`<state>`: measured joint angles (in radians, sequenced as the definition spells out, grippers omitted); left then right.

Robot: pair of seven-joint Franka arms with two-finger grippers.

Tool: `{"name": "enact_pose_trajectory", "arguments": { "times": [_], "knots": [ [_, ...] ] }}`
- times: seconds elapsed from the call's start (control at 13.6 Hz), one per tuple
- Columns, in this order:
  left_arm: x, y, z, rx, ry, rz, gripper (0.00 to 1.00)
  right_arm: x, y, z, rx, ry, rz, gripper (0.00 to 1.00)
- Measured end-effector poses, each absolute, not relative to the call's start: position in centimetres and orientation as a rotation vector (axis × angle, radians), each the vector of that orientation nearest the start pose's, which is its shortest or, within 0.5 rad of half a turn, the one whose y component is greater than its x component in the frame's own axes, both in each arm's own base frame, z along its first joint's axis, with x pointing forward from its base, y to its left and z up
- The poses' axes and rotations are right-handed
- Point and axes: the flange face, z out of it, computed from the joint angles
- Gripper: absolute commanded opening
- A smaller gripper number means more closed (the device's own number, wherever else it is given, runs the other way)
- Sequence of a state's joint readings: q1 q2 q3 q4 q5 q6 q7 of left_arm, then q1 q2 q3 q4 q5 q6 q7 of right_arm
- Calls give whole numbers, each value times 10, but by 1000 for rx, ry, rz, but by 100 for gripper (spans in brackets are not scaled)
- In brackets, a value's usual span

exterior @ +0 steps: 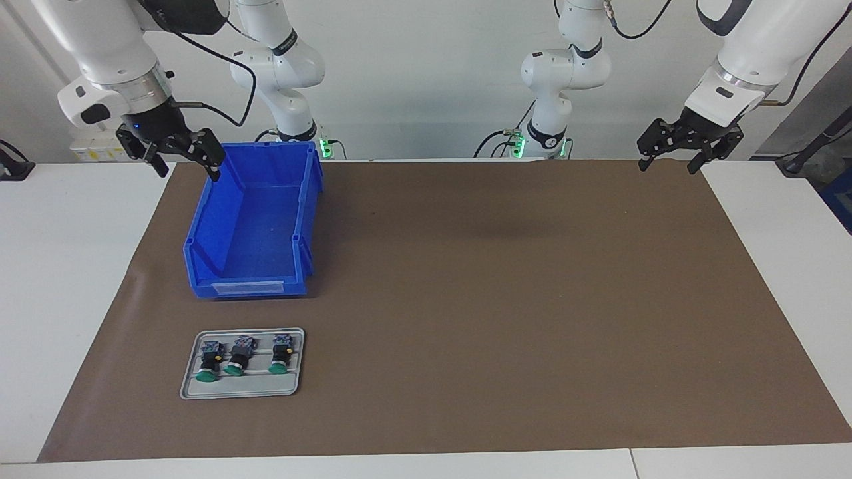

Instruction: Place and press button with both arms

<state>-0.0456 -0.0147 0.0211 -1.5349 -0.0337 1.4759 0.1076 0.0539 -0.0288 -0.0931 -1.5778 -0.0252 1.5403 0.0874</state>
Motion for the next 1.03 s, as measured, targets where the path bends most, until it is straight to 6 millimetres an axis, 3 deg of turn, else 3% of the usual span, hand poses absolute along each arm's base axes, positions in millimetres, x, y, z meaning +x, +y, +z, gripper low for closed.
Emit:
{"name": "enact_pose_trajectory", "arguments": {
  "times": [0.73,1.03],
  "knots": [
    [540,-17,641,-3169,214,68,100,542,-27,634,-3157,209,7,100],
    [540,-17,641,-3169,214,68,100,539,-42,625,-3153,251,27,100]
  ]
}}
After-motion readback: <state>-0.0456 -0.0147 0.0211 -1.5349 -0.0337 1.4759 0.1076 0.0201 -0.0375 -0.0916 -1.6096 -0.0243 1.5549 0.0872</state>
